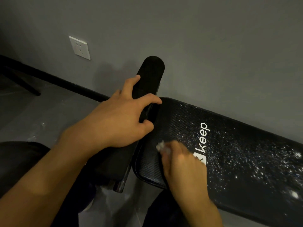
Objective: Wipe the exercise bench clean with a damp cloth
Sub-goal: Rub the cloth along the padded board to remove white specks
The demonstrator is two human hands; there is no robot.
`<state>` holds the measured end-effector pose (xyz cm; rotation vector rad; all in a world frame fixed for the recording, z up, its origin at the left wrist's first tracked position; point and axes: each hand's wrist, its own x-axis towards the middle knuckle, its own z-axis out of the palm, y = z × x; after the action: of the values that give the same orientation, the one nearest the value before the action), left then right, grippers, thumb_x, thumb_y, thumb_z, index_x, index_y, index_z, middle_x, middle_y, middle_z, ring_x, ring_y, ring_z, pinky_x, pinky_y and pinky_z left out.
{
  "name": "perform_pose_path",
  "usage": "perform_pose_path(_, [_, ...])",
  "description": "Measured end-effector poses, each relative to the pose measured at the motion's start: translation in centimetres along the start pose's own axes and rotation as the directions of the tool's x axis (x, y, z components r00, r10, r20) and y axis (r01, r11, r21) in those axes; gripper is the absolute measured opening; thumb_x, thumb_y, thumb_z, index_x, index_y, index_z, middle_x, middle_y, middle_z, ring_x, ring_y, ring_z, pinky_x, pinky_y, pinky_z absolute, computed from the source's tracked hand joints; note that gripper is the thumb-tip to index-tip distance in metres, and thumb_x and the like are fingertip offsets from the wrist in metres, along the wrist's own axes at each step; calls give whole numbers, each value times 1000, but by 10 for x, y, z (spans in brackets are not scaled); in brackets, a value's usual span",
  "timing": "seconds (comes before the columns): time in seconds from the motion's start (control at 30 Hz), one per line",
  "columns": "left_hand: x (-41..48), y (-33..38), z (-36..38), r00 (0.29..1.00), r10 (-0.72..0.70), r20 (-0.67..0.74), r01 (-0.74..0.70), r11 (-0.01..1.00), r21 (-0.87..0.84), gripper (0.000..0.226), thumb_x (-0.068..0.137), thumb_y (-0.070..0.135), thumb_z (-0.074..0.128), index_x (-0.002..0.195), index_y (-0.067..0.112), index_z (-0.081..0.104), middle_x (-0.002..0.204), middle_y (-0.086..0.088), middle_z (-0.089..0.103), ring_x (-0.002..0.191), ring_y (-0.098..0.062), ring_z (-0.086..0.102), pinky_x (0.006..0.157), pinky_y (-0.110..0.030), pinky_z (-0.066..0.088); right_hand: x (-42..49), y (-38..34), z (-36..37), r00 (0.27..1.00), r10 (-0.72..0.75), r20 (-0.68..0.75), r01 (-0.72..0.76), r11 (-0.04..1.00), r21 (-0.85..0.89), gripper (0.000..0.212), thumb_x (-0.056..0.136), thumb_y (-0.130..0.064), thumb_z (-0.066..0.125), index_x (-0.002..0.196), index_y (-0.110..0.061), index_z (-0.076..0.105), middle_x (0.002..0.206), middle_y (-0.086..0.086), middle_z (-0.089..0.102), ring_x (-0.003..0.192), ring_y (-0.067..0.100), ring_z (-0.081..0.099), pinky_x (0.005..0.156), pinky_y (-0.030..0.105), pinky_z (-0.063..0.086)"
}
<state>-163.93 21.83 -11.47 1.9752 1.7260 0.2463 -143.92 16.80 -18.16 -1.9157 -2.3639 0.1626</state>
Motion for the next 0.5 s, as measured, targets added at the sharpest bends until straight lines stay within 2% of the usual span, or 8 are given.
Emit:
perform_pose_path(0.1, [0, -1, 0, 1000, 3, -3, -3, 1000, 9, 57, 92, 49, 58, 138, 66, 29, 161, 23, -21, 146, -29, 29, 105, -49, 47, -5, 2, -7, 997, -11, 71, 9, 1000, 26, 25, 101, -53, 39, 103, -32, 53, 100, -8, 66, 83, 16, 69, 66, 38, 54])
perform_pose_path(0.17, [1, 1, -1, 1000, -1, 5, 1, 1000, 7, 57, 92, 49, 58, 138, 66, 29, 162, 22, -21, 146, -29, 29, 105, -50, 48, 23, 6, -5, 998, -2, 56, 2, 1000, 11, 27, 103, -51, 37, 108, -31, 53, 108, -6, 63, 91, 21, 68, 73, 40, 54])
perform_pose_path(0.27, [0, 2, -1, 1000, -2, 3, 2, 1000, 17, 57, 92, 49, 58, 138, 65, 29, 163, 21, -21, 147, -30, 27, 103, -50, 49, 69, 4, -5, 999, 49, 10, -49, 999, -10, 33, 104, -47, 40, 115, -19, 53, 114, 5, 63, 93, 31, 67, 74, 44, 55])
perform_pose_path(0.33, [0, 2, -1, 1000, 3, -3, -3, 1000, 22, 56, 92, 49, 57, 138, 64, 29, 162, 21, -21, 148, -31, 26, 102, -49, 49, 75, 5, -2, 998, 56, -3, -56, 998, -3, 31, 104, -44, 42, 116, -18, 52, 116, 6, 63, 94, 32, 67, 74, 46, 55])
perform_pose_path(0.5, [0, 0, -1, 1000, 17, -2, -17, 1000, 0, 56, 91, 50, 56, 136, 66, 28, 161, 24, -23, 147, -28, 27, 101, -44, 50, 21, -1, -5, 1000, -11, -14, 12, 996, 87, 22, 101, -46, 48, 104, -25, 55, 101, -4, 66, 81, 21, 68, 66, 38, 53])
